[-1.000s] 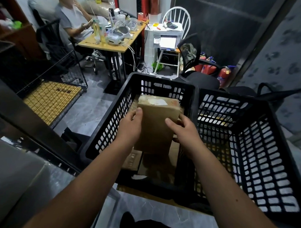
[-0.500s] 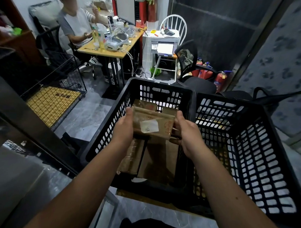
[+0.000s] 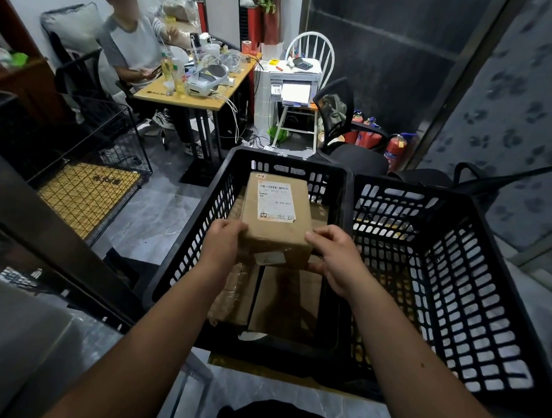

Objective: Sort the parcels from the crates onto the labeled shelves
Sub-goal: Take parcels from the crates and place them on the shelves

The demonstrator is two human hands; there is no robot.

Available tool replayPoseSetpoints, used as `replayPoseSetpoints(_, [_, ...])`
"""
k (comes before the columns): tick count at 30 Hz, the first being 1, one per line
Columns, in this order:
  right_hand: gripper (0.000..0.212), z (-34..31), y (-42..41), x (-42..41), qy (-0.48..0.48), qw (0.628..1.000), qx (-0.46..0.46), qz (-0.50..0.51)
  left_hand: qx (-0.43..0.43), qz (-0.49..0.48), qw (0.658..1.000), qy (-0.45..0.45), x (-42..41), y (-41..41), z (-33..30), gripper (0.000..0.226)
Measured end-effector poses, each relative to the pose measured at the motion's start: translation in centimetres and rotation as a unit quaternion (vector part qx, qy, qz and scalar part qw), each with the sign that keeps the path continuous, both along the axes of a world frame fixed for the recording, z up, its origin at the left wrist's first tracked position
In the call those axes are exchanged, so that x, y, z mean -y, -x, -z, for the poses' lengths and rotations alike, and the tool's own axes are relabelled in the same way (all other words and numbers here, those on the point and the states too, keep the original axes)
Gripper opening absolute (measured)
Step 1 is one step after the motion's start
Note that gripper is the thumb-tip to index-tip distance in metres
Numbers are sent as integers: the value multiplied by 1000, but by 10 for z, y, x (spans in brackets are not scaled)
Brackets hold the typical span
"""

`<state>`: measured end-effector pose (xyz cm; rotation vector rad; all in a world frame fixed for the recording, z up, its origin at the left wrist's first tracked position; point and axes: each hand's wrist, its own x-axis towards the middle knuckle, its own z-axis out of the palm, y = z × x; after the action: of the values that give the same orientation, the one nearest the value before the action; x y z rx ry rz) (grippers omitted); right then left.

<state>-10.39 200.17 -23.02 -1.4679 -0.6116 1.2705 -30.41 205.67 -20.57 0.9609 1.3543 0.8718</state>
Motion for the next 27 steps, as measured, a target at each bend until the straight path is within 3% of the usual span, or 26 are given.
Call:
replayPoseSetpoints(4, [17, 9, -1, -6, -9, 1000, -7, 5, 22, 30, 999, 4, -5, 3, -2, 29])
replayPoseSetpoints(10, [66, 9, -1, -6, -43, 999, 0, -25, 18, 68, 997, -8, -9, 1, 7, 61])
replayPoseSetpoints(13, [74, 10, 2, -8, -64, 997, 31, -34, 27, 73, 997, -10, -10, 2, 9, 68])
replayPoseSetpoints(19, [82, 1, 12, -13, -61, 986, 135, -79, 57, 39, 998, 2, -19, 6, 12, 73])
replayPoseSetpoints(27, [75, 4, 7, -15, -111, 963, 239, -46, 84, 76, 994, 2, -46, 10, 12, 52])
